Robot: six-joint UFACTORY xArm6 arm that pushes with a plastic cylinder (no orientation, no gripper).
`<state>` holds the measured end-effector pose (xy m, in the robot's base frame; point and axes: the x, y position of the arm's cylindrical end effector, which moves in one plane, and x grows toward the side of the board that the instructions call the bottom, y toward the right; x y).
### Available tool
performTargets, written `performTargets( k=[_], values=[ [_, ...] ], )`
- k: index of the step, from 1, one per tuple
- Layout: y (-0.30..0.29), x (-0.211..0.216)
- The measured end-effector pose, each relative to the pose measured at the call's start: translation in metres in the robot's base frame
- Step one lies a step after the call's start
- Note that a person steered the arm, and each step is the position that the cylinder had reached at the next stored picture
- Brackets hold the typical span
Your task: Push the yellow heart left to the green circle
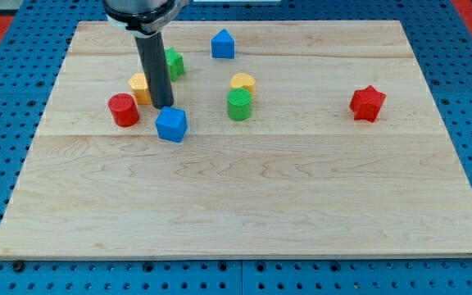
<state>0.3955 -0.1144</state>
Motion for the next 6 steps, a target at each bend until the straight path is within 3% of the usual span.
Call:
performTargets(
  k=[1, 4, 6],
  values=[
    [0.040, 0.052],
    [0.082, 0.115],
    [0.127, -0.017]
  ],
)
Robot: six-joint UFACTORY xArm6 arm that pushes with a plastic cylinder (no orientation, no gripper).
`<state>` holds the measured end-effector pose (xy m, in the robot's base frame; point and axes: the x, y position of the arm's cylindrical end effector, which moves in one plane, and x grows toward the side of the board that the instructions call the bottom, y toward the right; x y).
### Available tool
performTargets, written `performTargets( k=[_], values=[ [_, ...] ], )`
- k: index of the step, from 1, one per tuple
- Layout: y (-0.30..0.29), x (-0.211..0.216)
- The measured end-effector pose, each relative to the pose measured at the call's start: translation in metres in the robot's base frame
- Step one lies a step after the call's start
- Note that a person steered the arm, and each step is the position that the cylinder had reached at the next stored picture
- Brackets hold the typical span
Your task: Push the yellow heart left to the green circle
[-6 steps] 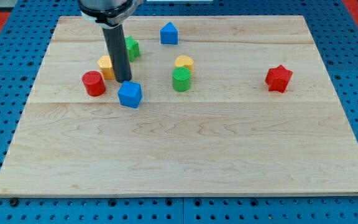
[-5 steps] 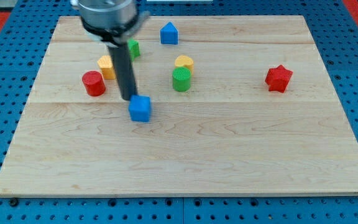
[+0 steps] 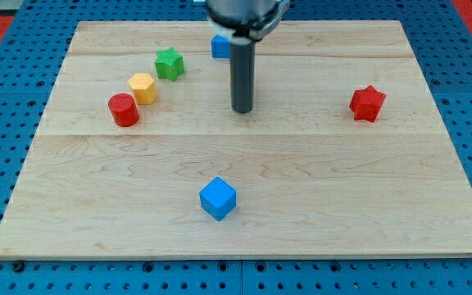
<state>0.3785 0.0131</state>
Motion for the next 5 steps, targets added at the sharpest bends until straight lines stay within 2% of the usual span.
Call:
performTargets(
  k=[1, 2, 3, 4, 5],
  values=[
    [0.013, -0.008],
    [0.050, -0.022],
    [0.052, -0.080],
    [-0.006, -0.099],
    [-0.029, -0.077]
  ],
)
